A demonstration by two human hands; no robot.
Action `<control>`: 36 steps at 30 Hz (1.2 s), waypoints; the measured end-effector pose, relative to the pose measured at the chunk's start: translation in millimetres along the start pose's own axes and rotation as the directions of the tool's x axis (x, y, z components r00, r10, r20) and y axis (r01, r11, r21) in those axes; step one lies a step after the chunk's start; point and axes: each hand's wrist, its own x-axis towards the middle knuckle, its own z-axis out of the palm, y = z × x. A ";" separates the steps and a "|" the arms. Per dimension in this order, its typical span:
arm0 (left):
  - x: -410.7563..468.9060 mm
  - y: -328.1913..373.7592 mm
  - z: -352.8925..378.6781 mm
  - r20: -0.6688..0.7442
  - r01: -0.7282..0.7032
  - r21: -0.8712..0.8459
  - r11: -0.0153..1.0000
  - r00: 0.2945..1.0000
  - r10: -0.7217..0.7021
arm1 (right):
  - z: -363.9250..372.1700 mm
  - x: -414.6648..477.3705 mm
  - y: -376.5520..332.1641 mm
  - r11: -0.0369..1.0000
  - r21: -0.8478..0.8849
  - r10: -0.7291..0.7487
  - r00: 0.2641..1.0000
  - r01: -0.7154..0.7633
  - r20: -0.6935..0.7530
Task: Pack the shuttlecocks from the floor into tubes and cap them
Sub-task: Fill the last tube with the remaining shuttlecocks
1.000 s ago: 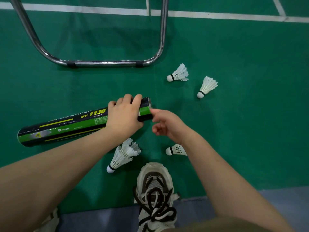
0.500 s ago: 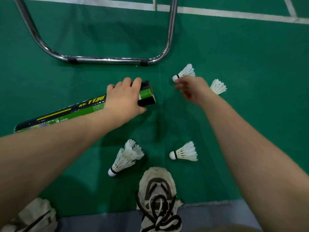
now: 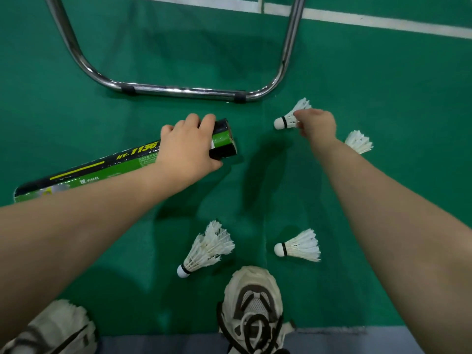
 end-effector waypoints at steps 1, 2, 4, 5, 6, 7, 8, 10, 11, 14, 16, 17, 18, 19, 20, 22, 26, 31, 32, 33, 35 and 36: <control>-1.1 -0.6 0.8 0.001 0.000 -0.001 1.000 1.000 0.000 | 3.7 -9.9 0.4 0.998 0.055 -0.044 0.999 0.044 0.002; -2.4 -0.7 2.1 0.001 0.001 -0.003 1.000 1.000 -0.001 | 7.3 -21.5 0.5 0.992 0.103 -0.080 0.997 0.077 0.021; -5.3 1.3 4.4 0.002 0.003 -0.004 1.000 1.000 -0.003 | 14.4 -47.6 0.9 0.979 0.173 -0.122 0.989 0.105 0.085; -6.8 2.3 5.2 0.002 0.002 -0.004 1.000 1.000 -0.002 | 17.9 -61.3 -0.5 0.971 0.212 -0.140 0.982 0.111 0.124; -8.6 3.0 5.8 0.004 0.000 -0.006 1.000 1.000 0.000 | 21.4 -75.3 -1.5 0.961 0.250 -0.161 0.973 0.116 0.168; -10.5 3.5 6.0 0.006 -0.002 -0.009 1.000 1.000 0.002 | 24.5 -87.9 -2.7 0.955 0.270 -0.182 0.961 0.122 0.209; -12.4 4.0 6.0 0.008 -0.003 -0.013 1.000 1.000 0.003 | 27.1 -98.0 -2.9 0.958 0.253 -0.200 0.948 0.135 0.248; -15.7 5.0 5.3 0.007 -0.002 -0.020 1.000 1.000 0.002 | 28.7 -113.2 -2.3 0.977 0.131 -0.206 0.917 0.171 0.341; -17.2 5.8 4.8 0.003 -0.002 -0.022 1.000 1.000 0.003 | 28.2 -119.4 -3.2 0.981 0.074 -0.194 0.896 0.179 0.401; -22.3 9.1 3.2 -0.014 -0.007 -0.036 0.999 1.000 0.006 | 22.5 -132.6 -5.8 0.922 -0.167 -0.189 0.782 0.350 0.594; -26.0 10.2 2.0 -0.023 -0.010 -0.038 0.999 1.000 0.009 | 17.7 -137.6 -6.9 0.677 -0.458 -0.209 0.748 0.575 0.630; -28.1 10.4 1.4 -0.030 -0.012 -0.038 0.999 1.000 0.011 | 15.2 -140.8 -8.2 0.564 -0.524 -0.252 0.736 0.639 0.628; -30.2 10.3 0.8 -0.039 -0.015 -0.040 0.999 0.999 0.014 | 14.3 -144.5 -9.9 0.509 -0.544 -0.294 0.729 0.667 0.619; -32.1 10.4 0.1 -0.050 -0.021 -0.046 0.999 0.999 0.019 | 14.5 -147.6 -11.1 0.505 -0.544 -0.322 0.731 0.670 0.602; -34.0 11.2 -0.7 -0.059 -0.028 -0.056 0.998 0.998 0.025 | 15.4 -150.5 -12.3 0.509 -0.535 -0.355 0.730 0.675 0.583; -36.9 14.4 -3.0 -0.070 -0.044 -0.069 0.997 0.997 0.040 | 17.4 -156.2 -13.1 0.528 -0.516 -0.381 0.731 0.675 0.567; -40.2 21.7 -6.8 -0.075 -0.072 -0.056 0.996 0.995 0.068 | 17.2 -156.5 -16.9 0.807 -0.307 -0.268 0.776 0.505 0.571; -45.1 39.3 -8.6 -0.016 -0.129 -0.035 0.991 0.992 0.128 | 9.6 -142.5 -14.6 0.991 -0.083 0.004 0.581 0.109 0.814; -46.2 42.9 -7.4 -0.004 -0.146 -0.025 0.989 0.989 0.146 | 9.5 -141.3 -14.5 0.996 -0.074 0.034 0.532 0.055 0.846; -46.7 45.1 -6.3 0.002 -0.154 -0.019 0.988 0.988 0.154 | 9.7 -139.3 -13.9 0.997 -0.068 0.036 0.502 0.046 0.864; -44.8 47.4 -5.6 0.001 -0.152 -0.024 0.988 0.988 0.152 | 8.5 -135.4 -13.9 0.996 -0.050 0.010 0.498 0.068 0.867; -42.7 47.7 -5.7 -0.004 -0.147 -0.034 0.989 0.989 0.147 | 6.6 -132.7 -14.5 0.996 -0.021 -0.025 0.532 0.082 0.847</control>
